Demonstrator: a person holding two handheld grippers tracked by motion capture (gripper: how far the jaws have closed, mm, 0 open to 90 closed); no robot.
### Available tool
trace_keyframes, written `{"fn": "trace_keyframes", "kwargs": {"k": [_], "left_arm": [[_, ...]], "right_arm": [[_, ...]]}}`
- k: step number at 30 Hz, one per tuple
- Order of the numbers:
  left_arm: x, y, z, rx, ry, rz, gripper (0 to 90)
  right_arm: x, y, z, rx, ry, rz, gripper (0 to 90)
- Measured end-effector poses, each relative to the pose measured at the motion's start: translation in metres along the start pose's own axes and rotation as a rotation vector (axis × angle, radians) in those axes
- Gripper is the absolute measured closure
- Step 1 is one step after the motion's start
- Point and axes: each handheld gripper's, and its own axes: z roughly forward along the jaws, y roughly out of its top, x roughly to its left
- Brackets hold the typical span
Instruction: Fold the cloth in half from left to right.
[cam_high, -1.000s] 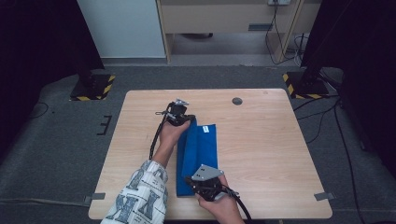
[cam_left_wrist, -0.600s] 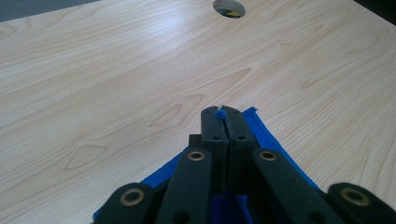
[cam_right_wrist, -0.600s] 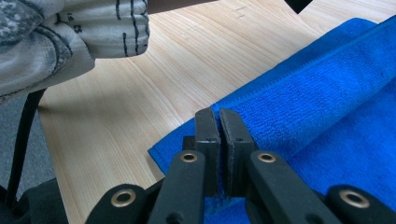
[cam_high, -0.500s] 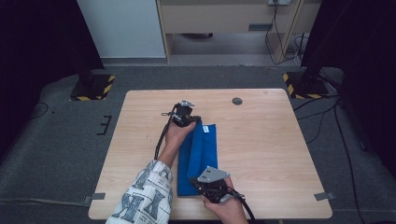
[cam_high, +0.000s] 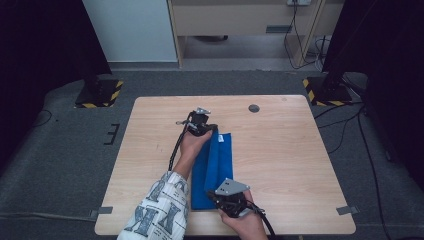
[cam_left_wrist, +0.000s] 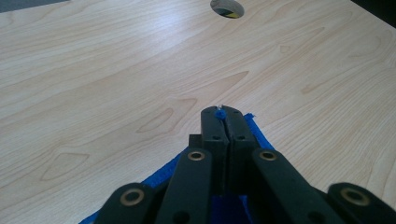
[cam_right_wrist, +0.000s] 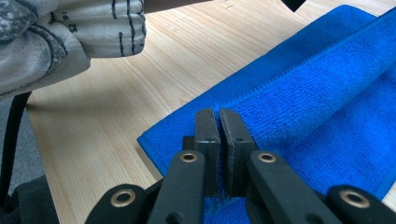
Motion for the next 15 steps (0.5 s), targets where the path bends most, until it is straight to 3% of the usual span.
{"fn": "trace_keyframes", "kwargs": {"k": [15], "left_arm": [[-0.0041, -0.0035, 0.0091, 0.023, -0.016, 0.005, 88.2]], "right_arm": [[-0.0029, -0.0063, -0.0021, 0.015, -0.002, 0.014, 86.9]]}}
